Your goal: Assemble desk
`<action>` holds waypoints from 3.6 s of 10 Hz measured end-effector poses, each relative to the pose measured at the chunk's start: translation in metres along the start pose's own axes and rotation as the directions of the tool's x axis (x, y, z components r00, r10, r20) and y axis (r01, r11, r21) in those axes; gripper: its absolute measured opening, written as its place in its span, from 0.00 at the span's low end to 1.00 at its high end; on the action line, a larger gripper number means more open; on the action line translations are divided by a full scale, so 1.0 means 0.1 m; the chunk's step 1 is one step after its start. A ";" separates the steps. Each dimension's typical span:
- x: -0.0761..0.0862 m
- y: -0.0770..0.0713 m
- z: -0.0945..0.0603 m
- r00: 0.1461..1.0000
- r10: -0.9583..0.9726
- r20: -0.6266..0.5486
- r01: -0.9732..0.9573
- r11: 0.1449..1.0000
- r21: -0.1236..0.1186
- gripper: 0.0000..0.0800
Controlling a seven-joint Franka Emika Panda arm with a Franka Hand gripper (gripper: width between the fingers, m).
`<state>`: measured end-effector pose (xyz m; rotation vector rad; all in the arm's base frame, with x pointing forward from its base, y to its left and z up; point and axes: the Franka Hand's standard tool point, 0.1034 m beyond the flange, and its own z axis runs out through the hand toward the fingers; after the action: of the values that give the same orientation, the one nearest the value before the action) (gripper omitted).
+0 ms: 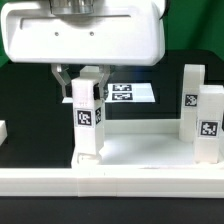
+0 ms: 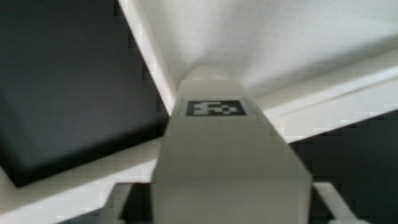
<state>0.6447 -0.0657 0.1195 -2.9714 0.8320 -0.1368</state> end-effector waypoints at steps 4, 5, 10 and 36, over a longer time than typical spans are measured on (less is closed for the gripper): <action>0.00 -0.01 0.01 0.918 0.397 0.009 -0.397 0.918 -0.009 0.36; 0.00 -0.01 0.01 0.885 0.465 0.011 -0.465 0.885 -0.011 0.36; 0.02 0.01 0.02 0.663 0.748 0.038 -0.748 0.663 -0.010 0.36; -0.01 -0.03 0.04 0.847 -0.530 0.037 0.531 0.847 -0.020 0.36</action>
Offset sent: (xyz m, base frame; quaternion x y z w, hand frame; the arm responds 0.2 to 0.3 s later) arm 0.0055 0.0014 -0.0084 -0.0251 -0.0312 0.2583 0.9652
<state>0.6459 -0.0621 0.1157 -3.1336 -0.0206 -0.0981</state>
